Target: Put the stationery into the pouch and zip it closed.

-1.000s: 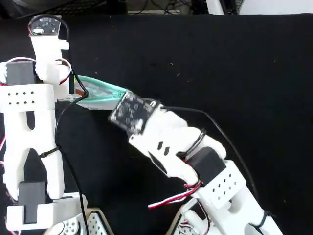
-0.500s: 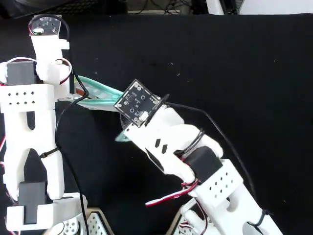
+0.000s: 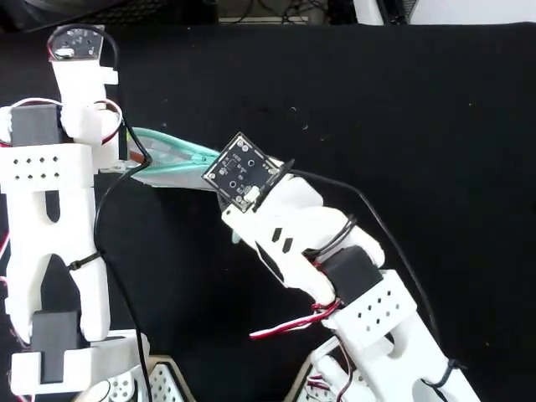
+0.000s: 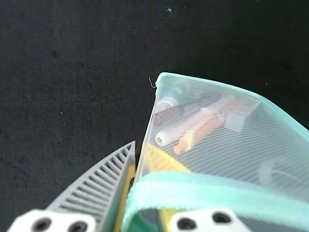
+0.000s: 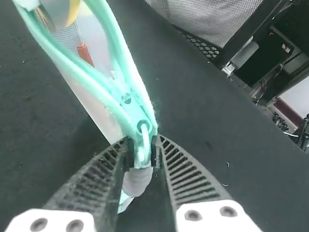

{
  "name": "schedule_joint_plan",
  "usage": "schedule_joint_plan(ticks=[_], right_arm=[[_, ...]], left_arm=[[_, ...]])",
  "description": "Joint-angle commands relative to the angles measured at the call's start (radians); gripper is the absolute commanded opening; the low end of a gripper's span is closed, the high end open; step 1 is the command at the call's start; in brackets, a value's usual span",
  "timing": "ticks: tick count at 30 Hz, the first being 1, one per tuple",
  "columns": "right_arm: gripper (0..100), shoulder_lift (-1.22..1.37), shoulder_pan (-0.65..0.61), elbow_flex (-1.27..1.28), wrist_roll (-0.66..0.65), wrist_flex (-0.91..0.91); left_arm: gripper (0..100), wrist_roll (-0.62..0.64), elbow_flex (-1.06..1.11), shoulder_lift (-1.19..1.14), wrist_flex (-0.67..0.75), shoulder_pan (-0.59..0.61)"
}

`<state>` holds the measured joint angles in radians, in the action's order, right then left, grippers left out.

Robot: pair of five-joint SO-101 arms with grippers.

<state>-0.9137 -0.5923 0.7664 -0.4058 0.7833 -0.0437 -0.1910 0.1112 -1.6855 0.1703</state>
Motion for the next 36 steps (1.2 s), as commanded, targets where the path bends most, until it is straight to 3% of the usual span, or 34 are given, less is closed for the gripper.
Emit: schedule_joint_plan(ticks=[1, 8, 16, 28, 36], right_arm=[[7.1, 0.002, 0.017, -0.005, -0.008, -0.032], [1.1, 0.002, 0.02, -0.004, -0.009, -0.028], [1.2, -0.007, 0.098, -0.047, -0.127, 0.017], [1.2, -0.005, 0.098, -0.128, -0.121, 0.025], [1.2, 0.001, 0.011, -0.232, -0.118, 0.02]], left_arm=[[3, -0.008, 0.024, -0.014, 0.011, 0.012], [3, -0.008, 0.024, -0.014, 0.011, 0.012], [3, -0.008, 0.018, -0.014, 0.008, 0.012], [3, -0.041, 0.027, -0.005, 0.006, 0.008], [3, -0.035, -0.154, -0.003, -0.074, 0.01]])
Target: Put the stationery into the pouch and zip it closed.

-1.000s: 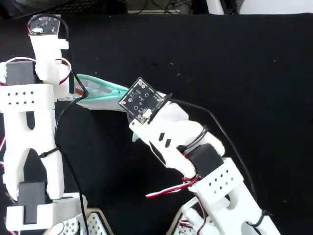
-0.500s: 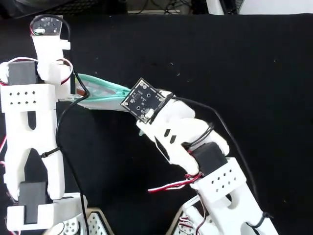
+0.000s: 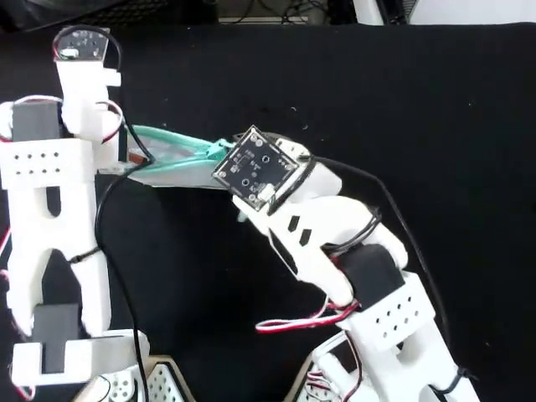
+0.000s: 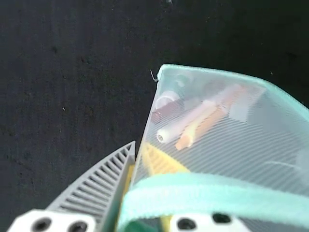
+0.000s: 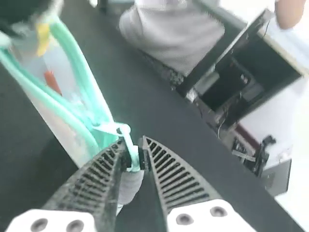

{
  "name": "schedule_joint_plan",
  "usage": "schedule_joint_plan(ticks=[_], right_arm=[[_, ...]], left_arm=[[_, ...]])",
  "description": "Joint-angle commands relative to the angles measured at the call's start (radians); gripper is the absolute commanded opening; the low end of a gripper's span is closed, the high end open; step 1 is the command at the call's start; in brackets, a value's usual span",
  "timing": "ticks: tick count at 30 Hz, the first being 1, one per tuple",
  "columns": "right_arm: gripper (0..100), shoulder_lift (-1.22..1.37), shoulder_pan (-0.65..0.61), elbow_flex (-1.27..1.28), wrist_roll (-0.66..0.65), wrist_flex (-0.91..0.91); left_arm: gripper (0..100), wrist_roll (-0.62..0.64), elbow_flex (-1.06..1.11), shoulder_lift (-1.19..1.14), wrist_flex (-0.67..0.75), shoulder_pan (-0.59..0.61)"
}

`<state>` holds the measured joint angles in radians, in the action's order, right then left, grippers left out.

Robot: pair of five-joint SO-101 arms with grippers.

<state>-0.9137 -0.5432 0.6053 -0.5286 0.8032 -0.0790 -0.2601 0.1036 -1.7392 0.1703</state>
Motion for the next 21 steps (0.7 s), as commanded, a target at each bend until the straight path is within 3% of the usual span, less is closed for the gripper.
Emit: schedule_joint_plan(ticks=[1, 10, 16, 21], right_arm=[[1.2, 0.001, -0.044, -0.079, 0.005, 0.0], [1.2, 0.004, -0.044, -0.058, 0.005, -0.003], [1.2, 0.004, -0.044, -0.074, 0.005, -0.003], [1.2, 0.004, -0.041, -0.122, 0.005, 0.005]], left_arm=[[3, 0.002, -0.114, 0.006, -0.02, 0.013], [20, 0.043, -0.332, 0.006, -0.02, 0.031], [20, 0.117, -0.415, 0.123, -0.02, 0.031], [20, 0.114, -0.298, 0.353, -0.02, 0.031]])
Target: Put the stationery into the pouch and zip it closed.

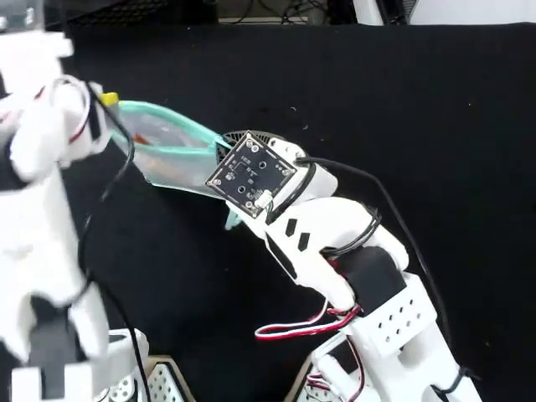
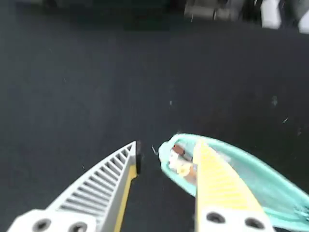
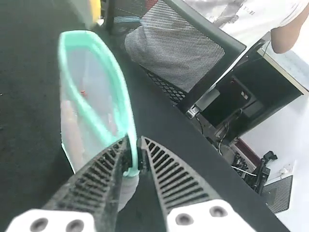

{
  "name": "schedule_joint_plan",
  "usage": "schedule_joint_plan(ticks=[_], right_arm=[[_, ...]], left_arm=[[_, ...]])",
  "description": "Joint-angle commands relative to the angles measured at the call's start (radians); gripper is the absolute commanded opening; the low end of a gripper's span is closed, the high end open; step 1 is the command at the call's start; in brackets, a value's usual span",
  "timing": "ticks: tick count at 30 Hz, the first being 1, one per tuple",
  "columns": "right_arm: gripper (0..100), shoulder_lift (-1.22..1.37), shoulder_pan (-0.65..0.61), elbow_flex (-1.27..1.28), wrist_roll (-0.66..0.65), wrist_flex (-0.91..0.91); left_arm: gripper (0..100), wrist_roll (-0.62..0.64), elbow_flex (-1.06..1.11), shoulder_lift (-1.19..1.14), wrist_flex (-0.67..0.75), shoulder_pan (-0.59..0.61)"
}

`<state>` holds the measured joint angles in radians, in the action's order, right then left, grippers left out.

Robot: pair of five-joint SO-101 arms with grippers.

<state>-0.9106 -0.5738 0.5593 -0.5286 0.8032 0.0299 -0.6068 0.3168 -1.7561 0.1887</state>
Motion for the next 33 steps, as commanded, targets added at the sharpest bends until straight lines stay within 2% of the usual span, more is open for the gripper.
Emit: schedule_joint_plan(ticks=[1, 3, 7, 13, 19, 22, 26, 30, 33], right_arm=[[1.2, 0.001, 0.0, -0.088, 0.005, 0.005], [1.2, 0.004, 0.023, -0.114, 0.005, 0.005], [1.2, 0.071, 0.071, -0.177, 0.003, 0.006], [1.2, 0.217, 0.069, -0.314, -0.003, 0.069], [1.2, 0.272, 0.055, -0.526, -0.003, 0.226], [1.2, 0.277, 0.021, -0.587, -0.003, 0.292], [1.2, 0.277, -0.037, -0.602, -0.003, 0.325], [1.2, 0.271, -0.071, -0.604, -0.003, 0.325], [1.2, 0.277, -0.084, -0.618, -0.003, 0.327]], left_arm=[[20, 0.005, 0.111, 0.18, -0.003, 0.021], [20, 0.0, 0.259, 0.252, -0.002, 0.056], [20, -0.106, 0.536, 0.327, 0.014, 0.076], [20, -0.21, 0.754, 0.45, 0.034, 0.068], [20, -0.114, 0.952, 0.468, 0.351, 0.062], [20, -0.04, 1.084, 0.468, 0.534, -0.016], [20, 0.071, 1.219, 0.468, 0.787, -0.147], [20, 0.126, 1.273, 0.468, 1.011, -0.166], [20, 0.132, 1.293, 0.468, 1.119, -0.165]])
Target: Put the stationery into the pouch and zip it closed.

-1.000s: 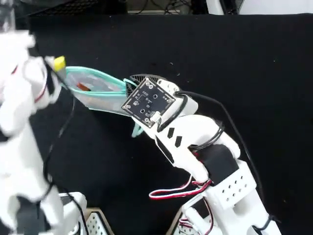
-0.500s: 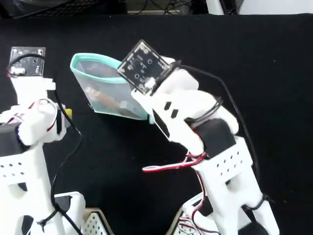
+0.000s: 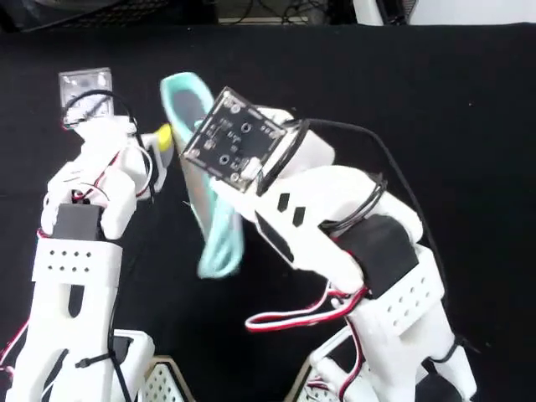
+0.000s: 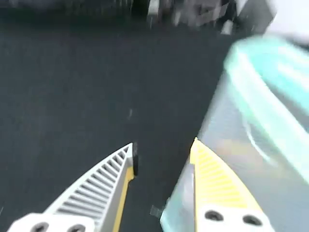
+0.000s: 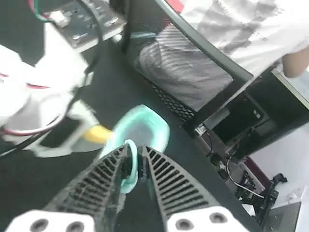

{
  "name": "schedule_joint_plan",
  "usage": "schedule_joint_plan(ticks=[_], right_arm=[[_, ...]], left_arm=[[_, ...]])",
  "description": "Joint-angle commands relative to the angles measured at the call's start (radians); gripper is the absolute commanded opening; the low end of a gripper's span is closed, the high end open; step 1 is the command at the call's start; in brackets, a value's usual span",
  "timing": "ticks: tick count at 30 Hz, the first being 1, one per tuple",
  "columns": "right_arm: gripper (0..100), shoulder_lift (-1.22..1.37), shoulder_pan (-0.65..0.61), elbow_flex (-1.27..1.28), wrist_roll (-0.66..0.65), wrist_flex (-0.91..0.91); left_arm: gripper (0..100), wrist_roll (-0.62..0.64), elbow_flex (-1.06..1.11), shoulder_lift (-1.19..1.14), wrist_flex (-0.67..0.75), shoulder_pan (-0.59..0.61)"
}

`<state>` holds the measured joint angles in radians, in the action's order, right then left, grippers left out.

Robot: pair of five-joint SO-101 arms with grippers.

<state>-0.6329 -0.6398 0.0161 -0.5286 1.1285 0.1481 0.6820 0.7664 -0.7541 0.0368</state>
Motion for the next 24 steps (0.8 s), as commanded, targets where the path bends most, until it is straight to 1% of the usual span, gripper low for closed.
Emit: schedule_joint_plan(ticks=[1, 3, 6, 8, 11, 14, 17, 18, 20, 21, 24], right_arm=[[1.2, -0.001, -0.018, -0.081, -0.003, 0.0], [1.2, 0.001, -0.017, -0.093, -0.005, 0.0], [1.2, -0.001, -0.012, -0.087, -0.005, 0.0], [1.2, -0.001, -0.012, -0.077, -0.026, 0.005], [1.2, -0.001, -0.012, -0.07, -0.037, 0.006], [1.2, 0.001, -0.012, -0.068, -0.037, 0.003], [1.2, 0.021, -0.012, -0.073, -0.037, 0.0], [1.2, 0.035, -0.012, -0.074, -0.038, 0.0], [1.2, 0.064, -0.011, -0.077, -0.038, -0.002], [1.2, 0.076, -0.011, -0.079, -0.038, -0.002], [1.2, 0.101, -0.011, -0.116, -0.038, 0.0]], left_arm=[[20, 0.014, 0.013, 0.018, 0.143, -0.013], [20, 0.014, 0.03, 0.018, 0.158, -0.013], [20, 0.012, 0.053, 0.031, 0.1, 0.007], [20, 0.014, 0.042, 0.04, 0.02, 0.038], [20, 0.014, 0.013, 0.107, -0.147, 0.079], [20, 0.008, -0.008, 0.229, -0.304, 0.084], [20, 0.008, -0.012, 0.382, -0.407, 0.081], [20, 0.008, -0.012, 0.436, -0.431, 0.071], [20, 0.008, -0.007, 0.545, -0.476, 0.016], [20, 0.005, -0.001, 0.594, -0.497, -0.024], [20, -0.058, 0.03, 0.713, -0.539, -0.171]])
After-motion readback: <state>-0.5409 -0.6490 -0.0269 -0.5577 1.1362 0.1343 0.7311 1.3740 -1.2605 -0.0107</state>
